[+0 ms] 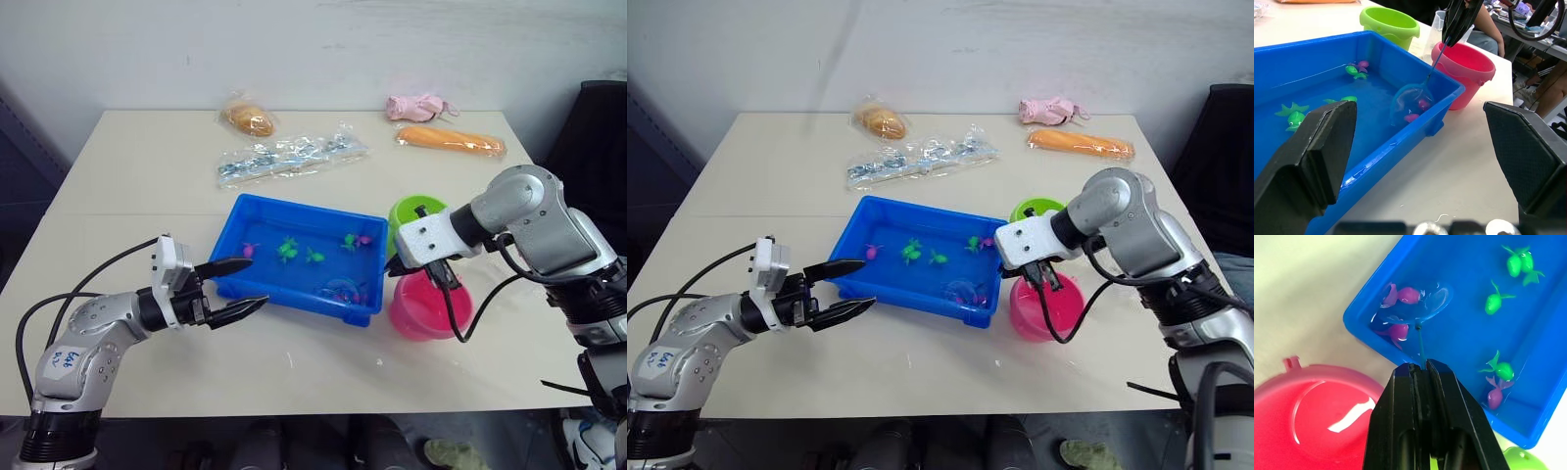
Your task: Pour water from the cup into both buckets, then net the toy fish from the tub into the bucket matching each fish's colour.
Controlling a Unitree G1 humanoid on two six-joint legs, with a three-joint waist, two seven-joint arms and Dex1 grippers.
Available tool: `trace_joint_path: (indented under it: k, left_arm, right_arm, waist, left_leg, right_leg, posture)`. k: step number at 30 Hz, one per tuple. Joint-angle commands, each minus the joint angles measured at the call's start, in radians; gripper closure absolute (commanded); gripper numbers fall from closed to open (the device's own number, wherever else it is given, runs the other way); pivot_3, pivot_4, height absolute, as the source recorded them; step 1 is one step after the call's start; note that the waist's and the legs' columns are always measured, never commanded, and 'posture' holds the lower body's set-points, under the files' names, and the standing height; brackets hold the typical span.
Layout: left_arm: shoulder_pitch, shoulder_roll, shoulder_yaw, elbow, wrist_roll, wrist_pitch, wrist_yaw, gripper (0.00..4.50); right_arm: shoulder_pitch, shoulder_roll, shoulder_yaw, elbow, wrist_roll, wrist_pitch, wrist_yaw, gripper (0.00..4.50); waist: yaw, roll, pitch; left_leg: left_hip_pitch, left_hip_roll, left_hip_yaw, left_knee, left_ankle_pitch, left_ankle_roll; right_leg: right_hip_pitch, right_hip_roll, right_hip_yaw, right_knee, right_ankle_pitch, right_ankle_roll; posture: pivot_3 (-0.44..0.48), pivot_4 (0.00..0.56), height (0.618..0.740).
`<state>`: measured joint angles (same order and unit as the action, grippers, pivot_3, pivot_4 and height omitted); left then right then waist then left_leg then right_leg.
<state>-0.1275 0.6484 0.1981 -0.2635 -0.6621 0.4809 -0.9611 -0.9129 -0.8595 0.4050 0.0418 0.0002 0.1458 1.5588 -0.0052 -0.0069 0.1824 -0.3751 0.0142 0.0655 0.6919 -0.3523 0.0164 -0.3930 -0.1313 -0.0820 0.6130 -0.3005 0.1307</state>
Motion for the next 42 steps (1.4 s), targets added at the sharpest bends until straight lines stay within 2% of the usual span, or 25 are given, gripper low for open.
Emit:
trace_joint_path:
  k: [1,18,27,34,39,42]
  left_arm:
    - [0.003,0.007,0.023,-0.03,-0.013,-0.016,-0.004,0.04]
    - [0.009,-0.002,0.019,-0.035,-0.009,-0.024,0.013,0.04]
    - [0.008,0.01,0.019,-0.039,-0.028,-0.019,-0.019,0.04]
    - [-0.046,-0.028,-0.036,-0.038,-0.038,-0.009,-0.029,0.04]
    - [-0.119,-0.066,-0.078,-0.028,-0.045,0.005,-0.025,0.04]
    - [-0.167,-0.079,-0.114,-0.013,-0.041,0.012,-0.045,0.04]
  right_arm:
    - [-0.016,-0.017,-0.057,-0.026,0.055,0.075,0.034,4.5]
    - [0.016,-0.005,-0.162,0.036,0.146,0.261,-0.048,4.5]
    - [0.078,-0.087,-0.323,-0.002,0.261,0.365,-0.084,4.5]
    - [0.264,-0.172,-0.534,-0.156,0.394,0.473,-0.143,4.5]
    - [0.464,-0.191,-0.745,-0.301,0.486,0.558,-0.226,4.5]
    - [0.65,-0.178,-0.931,-0.398,0.508,0.589,-0.261,4.5]
  waist:
    - [0.0,0.0,0.0]
    - [0.0,0.0,0.0]
    - [0.003,0.0,0.0]
    - [0.008,0.0,0.0]
    - [0.011,0.0,0.0]
    - [0.021,0.0,0.0]
  left_leg:
    - [0.0,0.0,0.0,0.0,0.0,0.0]
    - [0.0,0.0,0.0,0.0,0.0,0.0]
    - [0.0,0.0,0.0,-0.001,0.0,0.0]
    - [0.0,0.0,0.0,-0.001,0.0,0.0]
    - [0.0,-0.001,0.0,-0.001,0.0,0.0]
    - [0.0,0.0,0.0,-0.001,0.0,0.0]
  right_leg:
    - [0.0,0.0,0.0,0.0,0.0,0.0]
    - [0.0,0.0,0.0,0.0,0.0,0.0]
    - [0.0,0.0,0.0,-0.001,0.0,0.0]
    - [0.0,-0.001,0.0,-0.001,0.0,0.0]
    - [0.0,-0.001,0.0,-0.001,0.0,0.0]
    - [0.0,0.0,0.0,-0.001,0.0,0.0]
  posture:
    - [0.0,0.15,0.74]
    - [0.0,0.15,0.74]
    - [0.0,0.15,0.74]
    - [0.0,0.15,0.74]
    - [0.0,0.15,0.74]
    - [0.0,0.15,0.74]
